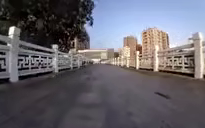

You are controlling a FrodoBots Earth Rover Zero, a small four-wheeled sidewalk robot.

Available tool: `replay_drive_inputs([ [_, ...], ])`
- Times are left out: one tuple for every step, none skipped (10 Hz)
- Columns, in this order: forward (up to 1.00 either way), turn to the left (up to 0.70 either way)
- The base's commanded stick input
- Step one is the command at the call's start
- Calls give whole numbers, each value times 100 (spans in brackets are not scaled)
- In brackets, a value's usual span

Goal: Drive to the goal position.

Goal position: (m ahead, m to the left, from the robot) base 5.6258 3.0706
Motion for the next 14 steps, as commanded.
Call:
replay_drive_inputs([
  [45, 0],
  [45, 0],
  [45, 0],
  [45, 0],
  [45, 0],
  [45, 0],
  [45, 0],
  [45, 0],
  [45, 0],
  [45, 0],
  [45, 0],
  [45, 0],
  [45, 0],
  [45, 0],
])
